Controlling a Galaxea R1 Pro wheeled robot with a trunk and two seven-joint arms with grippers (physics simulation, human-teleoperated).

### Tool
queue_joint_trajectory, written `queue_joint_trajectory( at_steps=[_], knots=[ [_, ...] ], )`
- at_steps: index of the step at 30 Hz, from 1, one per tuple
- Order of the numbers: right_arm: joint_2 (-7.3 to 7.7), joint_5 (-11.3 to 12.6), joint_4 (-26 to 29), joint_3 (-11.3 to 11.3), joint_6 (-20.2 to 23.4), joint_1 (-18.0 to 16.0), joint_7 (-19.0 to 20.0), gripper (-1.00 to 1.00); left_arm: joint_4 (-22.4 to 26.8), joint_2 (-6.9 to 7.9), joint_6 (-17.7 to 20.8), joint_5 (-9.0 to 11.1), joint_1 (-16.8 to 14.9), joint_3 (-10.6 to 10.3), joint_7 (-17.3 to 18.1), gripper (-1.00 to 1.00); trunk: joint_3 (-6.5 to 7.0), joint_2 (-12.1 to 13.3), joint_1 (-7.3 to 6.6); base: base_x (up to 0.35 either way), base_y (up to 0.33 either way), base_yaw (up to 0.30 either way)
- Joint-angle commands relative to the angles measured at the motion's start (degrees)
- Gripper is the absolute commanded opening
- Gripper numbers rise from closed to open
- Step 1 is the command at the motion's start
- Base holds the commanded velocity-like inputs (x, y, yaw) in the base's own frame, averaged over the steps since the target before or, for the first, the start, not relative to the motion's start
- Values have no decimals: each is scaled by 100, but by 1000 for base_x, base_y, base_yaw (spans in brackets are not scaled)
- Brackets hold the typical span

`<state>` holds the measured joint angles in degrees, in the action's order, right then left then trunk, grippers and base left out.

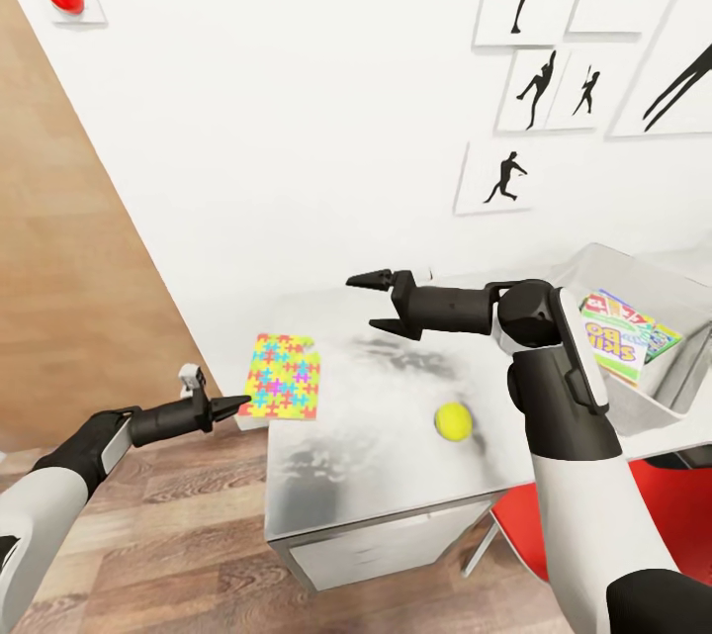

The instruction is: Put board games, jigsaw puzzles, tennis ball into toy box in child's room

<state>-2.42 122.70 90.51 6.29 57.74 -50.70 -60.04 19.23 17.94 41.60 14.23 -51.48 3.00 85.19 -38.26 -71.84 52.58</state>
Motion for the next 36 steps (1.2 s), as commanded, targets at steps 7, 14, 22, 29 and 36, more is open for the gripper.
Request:
queue_joint_trajectory(
  at_steps=[7, 14, 22, 29, 36],
  knots=[
    [-9, 43, 2, -2, 27, -9, -60, 100, 1, 1, 58, -8, -2, -1, 109, -100, 121, 279, -154, 0, 0, 0],
    [10, 43, 2, -27, 35, -6, -68, 100, 1, 45, 85, -8, -2, 1, 128, -100, 229, 520, -286, 0, 0, 0],
    [267, 53, 2, -120, 201, -19, -85, 100, 64, 378, 365, -31, -5, 2, 360, -100, 373, 841, -462, 0, 0, 0],
    [1372, 83, 2, -309, 226, 959, 1352, 100, 80, 569, 432, -62, -10, -42, 481, -100, 498, 1122, -616, 0, 0, 0],
    [2171, -645, 2, -306, 226, 2031, 4371, 100, 87, 603, 520, -54, -11, -57, 481, -100, 624, 1402, -769, 0, 0, 0]
  ],
)
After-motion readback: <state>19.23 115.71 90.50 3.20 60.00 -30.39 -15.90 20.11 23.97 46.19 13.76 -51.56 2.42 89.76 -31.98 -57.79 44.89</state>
